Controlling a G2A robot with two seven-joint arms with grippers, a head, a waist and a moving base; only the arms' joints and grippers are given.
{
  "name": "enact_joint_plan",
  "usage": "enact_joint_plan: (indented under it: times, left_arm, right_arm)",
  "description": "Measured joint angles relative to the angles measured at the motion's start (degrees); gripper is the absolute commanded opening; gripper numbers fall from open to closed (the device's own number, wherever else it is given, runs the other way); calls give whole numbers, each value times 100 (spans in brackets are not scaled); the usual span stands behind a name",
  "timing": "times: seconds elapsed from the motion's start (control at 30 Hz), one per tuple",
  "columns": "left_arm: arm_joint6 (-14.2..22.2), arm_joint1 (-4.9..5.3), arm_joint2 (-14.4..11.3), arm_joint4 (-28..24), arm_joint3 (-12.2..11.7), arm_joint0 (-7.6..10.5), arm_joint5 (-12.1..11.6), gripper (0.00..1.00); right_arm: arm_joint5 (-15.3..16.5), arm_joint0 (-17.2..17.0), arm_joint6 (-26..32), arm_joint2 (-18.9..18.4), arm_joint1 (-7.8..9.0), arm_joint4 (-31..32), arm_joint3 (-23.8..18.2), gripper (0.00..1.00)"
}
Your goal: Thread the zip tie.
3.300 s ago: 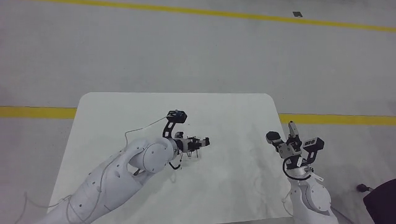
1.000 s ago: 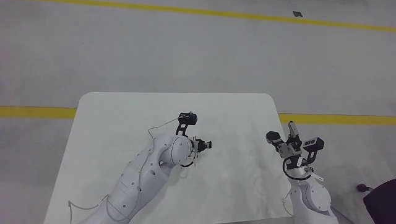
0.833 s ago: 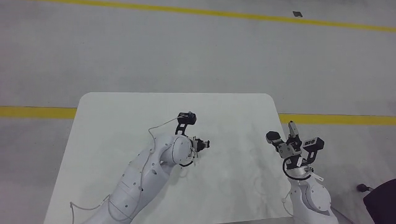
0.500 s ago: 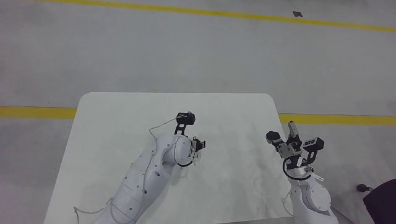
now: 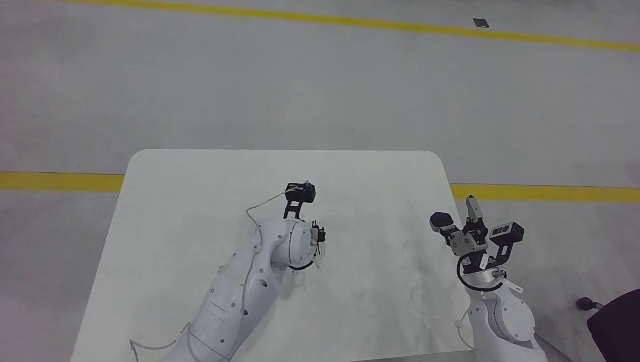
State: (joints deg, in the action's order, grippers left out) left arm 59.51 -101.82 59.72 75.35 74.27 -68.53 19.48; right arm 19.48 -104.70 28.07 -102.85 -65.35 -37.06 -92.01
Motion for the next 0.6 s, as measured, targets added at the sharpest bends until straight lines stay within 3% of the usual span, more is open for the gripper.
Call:
enact_joint_plan:
  times: [0.17, 0.3, 0.6]
  left_arm:
    - [-36, -93, 58, 164, -139, 24, 0, 30]
    - [-61, -157, 85, 381, -242, 44, 0, 34]
    - [-134, -238, 129, 588, -564, 154, 0, 22]
  right_arm:
    - [0, 0, 0, 0, 0, 0, 0, 100]
    - [0, 0, 0, 0, 0, 0, 0, 100]
    - [0, 0, 0, 0, 0, 0, 0, 100]
